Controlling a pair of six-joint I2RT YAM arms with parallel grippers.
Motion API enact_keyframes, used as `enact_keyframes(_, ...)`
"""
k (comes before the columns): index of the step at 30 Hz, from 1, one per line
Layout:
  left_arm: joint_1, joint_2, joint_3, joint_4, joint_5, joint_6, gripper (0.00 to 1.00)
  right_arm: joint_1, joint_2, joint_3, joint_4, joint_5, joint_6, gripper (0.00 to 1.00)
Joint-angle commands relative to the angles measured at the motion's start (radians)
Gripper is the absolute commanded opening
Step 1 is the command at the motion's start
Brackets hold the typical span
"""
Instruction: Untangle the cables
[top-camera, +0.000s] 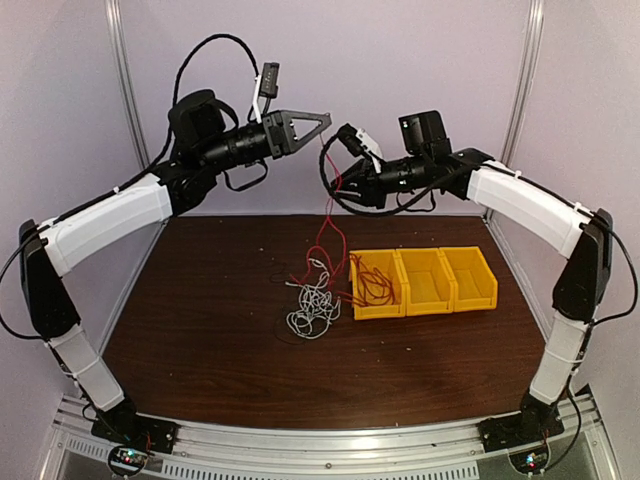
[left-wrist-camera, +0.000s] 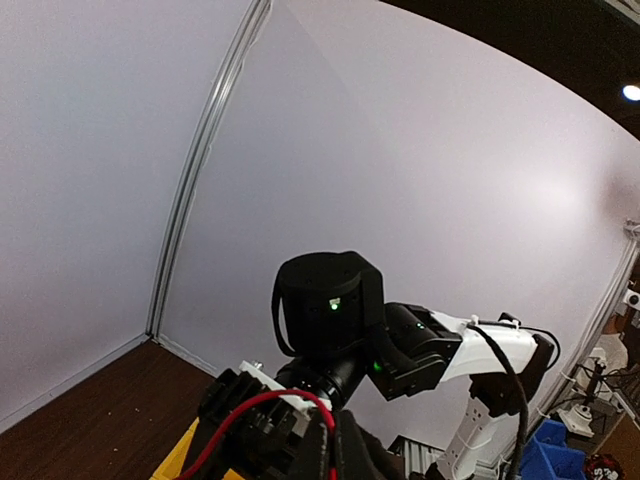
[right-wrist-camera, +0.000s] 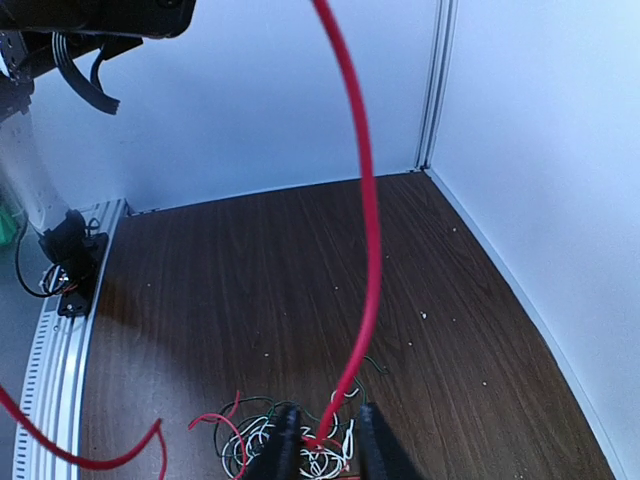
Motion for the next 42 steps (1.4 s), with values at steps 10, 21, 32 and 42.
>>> enact_keyframes(10,0.016,-0.099,-0.191,0.027,-0.127,0.062,0.29,0.001,-0.111,0.043,0.009,-0.105,0.019,0.00)
enact_keyframes(21,0.026,-0.241,-0.711,0.294,-0.217,0.200,0.65,-0.098,-0.096,0.477,0.003,-0.229,0.168,0.00)
enact_keyframes(32,-0.036,0.136,-0.661,0.547,-0.338,0.171,0.61,-0.204,-0.114,0.470,0.056,-0.253,0.219,0.00)
enact_keyframes(42,-0.035,0.086,-0.753,0.496,-0.460,0.145,0.61,-0.352,-0.176,0.181,0.177,-0.225,0.227,0.00)
